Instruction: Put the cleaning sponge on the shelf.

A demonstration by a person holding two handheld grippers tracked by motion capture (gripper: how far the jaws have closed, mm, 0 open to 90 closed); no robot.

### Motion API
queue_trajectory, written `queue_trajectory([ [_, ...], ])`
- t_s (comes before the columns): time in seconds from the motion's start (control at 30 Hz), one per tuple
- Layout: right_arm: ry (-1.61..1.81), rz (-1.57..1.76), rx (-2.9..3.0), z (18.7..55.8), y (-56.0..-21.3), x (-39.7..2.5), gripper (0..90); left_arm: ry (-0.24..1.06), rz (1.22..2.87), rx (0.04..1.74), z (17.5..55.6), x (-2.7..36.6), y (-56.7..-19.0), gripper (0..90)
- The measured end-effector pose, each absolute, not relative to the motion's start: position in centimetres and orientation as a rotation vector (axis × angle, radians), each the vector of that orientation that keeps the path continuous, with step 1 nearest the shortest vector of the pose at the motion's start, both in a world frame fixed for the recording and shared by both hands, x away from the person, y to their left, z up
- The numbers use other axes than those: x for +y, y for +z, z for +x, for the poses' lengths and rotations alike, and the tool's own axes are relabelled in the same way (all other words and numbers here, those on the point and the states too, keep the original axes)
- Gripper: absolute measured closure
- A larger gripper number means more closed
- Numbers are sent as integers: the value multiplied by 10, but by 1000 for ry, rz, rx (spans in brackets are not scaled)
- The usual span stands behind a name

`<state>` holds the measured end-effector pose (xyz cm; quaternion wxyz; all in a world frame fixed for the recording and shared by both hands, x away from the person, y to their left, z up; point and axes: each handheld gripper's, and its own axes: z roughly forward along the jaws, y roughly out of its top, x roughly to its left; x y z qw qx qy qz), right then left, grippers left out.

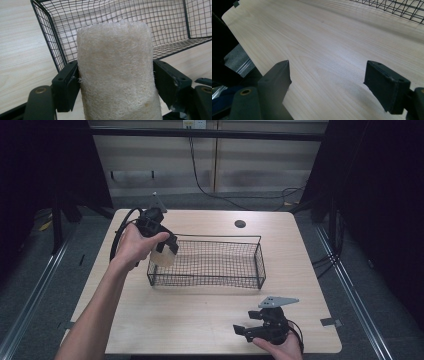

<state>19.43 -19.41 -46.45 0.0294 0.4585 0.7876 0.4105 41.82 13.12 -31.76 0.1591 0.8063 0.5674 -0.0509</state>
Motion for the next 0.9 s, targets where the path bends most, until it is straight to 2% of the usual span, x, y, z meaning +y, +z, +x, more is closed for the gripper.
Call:
queue_trajectory([
  [0.2,1264,1420,2426,194,-464,-194,207,-102,2337,1659,423,127,-329,267],
  [0.9,1265,1414,2432,195,-464,-194,207,-86,2362,1766,438,116,-365,266],
])
